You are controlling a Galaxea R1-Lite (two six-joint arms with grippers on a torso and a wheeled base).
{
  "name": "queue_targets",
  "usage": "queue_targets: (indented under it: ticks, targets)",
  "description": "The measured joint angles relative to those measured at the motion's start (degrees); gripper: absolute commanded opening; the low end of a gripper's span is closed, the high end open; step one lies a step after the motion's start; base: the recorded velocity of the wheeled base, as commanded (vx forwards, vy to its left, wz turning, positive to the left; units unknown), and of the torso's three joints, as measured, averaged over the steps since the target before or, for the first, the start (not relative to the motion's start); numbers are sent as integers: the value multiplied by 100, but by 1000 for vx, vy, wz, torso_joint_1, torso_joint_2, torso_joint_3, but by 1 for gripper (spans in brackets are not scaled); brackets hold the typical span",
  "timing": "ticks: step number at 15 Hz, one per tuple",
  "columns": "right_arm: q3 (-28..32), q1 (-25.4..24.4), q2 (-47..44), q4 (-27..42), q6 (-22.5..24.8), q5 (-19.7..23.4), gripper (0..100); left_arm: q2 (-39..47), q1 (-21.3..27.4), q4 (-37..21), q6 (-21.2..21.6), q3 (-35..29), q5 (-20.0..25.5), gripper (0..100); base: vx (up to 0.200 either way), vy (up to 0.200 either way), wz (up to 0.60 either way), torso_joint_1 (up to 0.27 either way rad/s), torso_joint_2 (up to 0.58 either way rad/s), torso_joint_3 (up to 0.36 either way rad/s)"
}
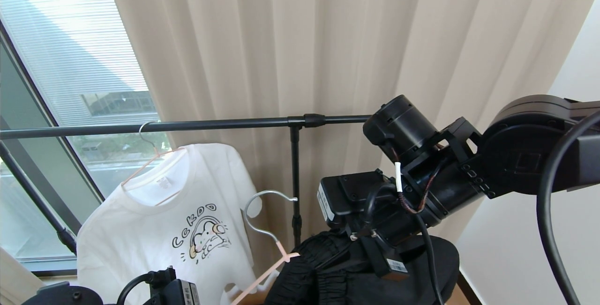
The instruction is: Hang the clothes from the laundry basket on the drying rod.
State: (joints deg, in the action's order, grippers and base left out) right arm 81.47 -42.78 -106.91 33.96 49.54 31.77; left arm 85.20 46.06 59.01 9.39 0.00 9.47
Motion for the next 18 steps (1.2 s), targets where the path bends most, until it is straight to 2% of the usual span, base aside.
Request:
queue_targets:
  ticks: [1, 8, 12, 16, 18]
  targets:
    - [0, -18, 2, 2, 0, -2, 0, -2, 0, 0, 21, 0, 2, 100, 0, 0, 0, 0, 0, 0]
    - [-46, -35, 88, 39, -1, -10, 0, -98, -119, 21, -28, 0, 0, 100, 0, 0, 0, 0, 0, 0]
    - [-179, -35, 201, 38, -15, -126, 0, -496, -540, 21, -68, 0, 0, 100, 0, 0, 0, 0, 0, 0]
    - [-262, -39, 294, 33, -74, -336, 0, -926, -778, 11, -501, 0, 18, 100, 0, 0, 0, 0, 0, 0]
    - [-278, -50, 322, 24, -110, -391, 0, -1051, -796, 11, -538, 0, 13, 100, 0, 0, 0, 0, 0, 0]
